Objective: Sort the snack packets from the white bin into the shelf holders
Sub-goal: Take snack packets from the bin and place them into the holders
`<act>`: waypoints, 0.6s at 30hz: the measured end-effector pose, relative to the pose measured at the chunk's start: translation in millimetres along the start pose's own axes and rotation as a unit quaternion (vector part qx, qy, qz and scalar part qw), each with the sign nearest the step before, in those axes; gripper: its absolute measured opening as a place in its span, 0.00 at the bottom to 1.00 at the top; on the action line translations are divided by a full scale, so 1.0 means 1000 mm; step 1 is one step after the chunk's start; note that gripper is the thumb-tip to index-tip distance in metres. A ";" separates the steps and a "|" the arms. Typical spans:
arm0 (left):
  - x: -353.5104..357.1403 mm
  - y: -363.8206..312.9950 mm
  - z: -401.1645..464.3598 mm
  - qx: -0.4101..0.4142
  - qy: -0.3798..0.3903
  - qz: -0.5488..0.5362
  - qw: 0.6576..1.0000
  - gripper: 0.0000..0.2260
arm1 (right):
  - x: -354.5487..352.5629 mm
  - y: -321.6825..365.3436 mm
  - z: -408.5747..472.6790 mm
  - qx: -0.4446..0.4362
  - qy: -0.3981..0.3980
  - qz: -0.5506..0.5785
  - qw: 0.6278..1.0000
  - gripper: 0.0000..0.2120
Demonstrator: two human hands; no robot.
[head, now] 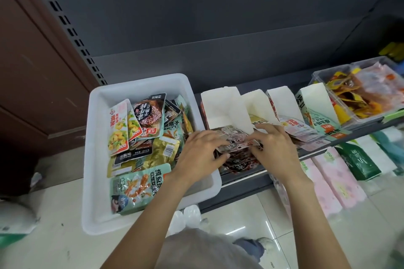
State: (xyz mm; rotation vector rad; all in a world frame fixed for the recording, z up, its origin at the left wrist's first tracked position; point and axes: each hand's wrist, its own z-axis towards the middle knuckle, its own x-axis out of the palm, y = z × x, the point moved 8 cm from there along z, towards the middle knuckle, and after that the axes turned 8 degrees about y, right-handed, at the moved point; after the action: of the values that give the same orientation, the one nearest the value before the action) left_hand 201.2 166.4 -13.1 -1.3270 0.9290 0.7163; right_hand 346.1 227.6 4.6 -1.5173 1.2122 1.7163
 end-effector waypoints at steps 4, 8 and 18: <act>-0.011 -0.001 -0.014 0.020 -0.018 -0.073 0.997 0.13 | -0.015 0.014 -0.009 -0.036 -0.027 0.040 0.998 0.10; -0.045 0.031 -0.058 -0.046 -0.171 -0.193 0.965 0.12 | -0.039 0.073 -0.013 -0.132 -0.025 0.229 0.964 0.08; -0.010 0.130 -0.136 -0.224 -0.028 -0.041 0.973 0.20 | 0.107 0.202 0.000 -0.196 0.281 -0.037 0.939 0.18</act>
State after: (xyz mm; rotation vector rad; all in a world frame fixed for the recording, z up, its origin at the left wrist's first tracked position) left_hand 63.2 50.1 -66.8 -1.7198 0.6833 0.9284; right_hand 151.0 120.2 -44.1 -2.3803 1.0807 1.5858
